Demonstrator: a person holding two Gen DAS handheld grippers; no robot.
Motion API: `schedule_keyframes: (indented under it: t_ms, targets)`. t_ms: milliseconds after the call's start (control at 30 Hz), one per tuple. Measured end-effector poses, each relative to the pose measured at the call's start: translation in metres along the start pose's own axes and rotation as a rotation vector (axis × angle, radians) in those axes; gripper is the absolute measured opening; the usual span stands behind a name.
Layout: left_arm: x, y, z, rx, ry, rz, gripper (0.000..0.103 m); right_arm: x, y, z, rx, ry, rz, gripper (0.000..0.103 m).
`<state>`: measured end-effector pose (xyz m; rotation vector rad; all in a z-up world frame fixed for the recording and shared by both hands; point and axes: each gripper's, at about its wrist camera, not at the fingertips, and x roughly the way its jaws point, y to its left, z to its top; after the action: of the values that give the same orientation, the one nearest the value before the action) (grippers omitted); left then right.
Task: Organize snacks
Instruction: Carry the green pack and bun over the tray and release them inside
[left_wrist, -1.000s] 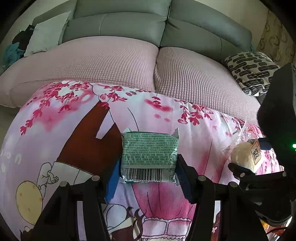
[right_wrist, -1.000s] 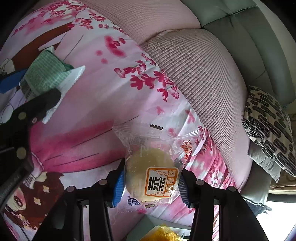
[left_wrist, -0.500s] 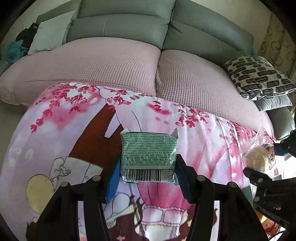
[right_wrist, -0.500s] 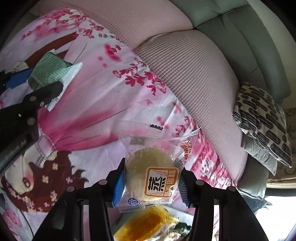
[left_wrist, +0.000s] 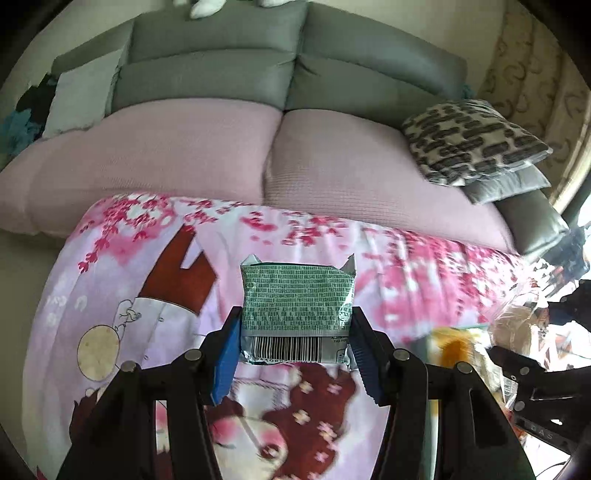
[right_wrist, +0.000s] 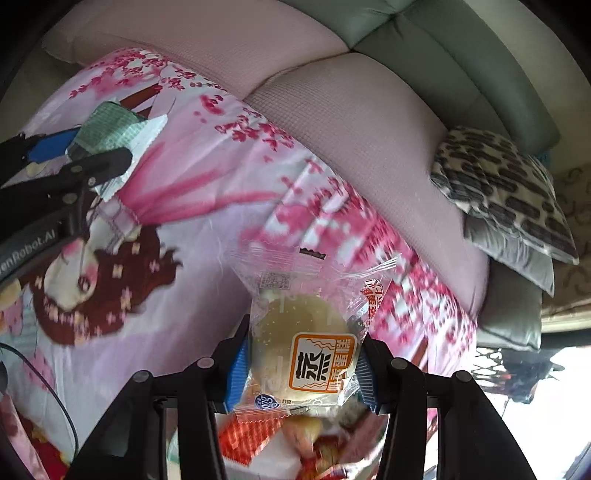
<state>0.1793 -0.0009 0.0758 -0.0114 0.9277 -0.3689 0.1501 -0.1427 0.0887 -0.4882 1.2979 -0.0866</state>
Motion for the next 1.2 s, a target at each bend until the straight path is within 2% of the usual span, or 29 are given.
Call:
schedule_keyframes:
  t_ms: [167,267,433,567,833,1200]
  targets:
    - [-0.024,-0.045,-0.017,0.081,-0.014,-0.064,0.057,0.001,-0.033,-0.042,0.085,0.040,0.018,0.052]
    - [-0.026,-0.071,-0.033,0.121,0.006,-0.117,0.057,0.003,-0.050,-0.065,0.134,0.049,0.033,0.052]
    - [-0.017,-0.123,-0.070,0.220,0.089,-0.192,0.057,0.010,-0.062,-0.100,0.183,0.068,0.069,0.052]
    - [-0.007,-0.150,-0.093,0.277,0.141,-0.201,0.057,0.021,-0.064,-0.124,0.219,0.080,0.110,0.052]
    - [0.020,-0.154,-0.105,0.278,0.211,-0.160,0.057,0.043,-0.058,-0.134,0.236,0.082,0.160,0.052]
    - [0.025,-0.165,-0.113,0.303,0.225,-0.159,0.058,0.051,-0.063,-0.127,0.226,0.069,0.153,0.053]
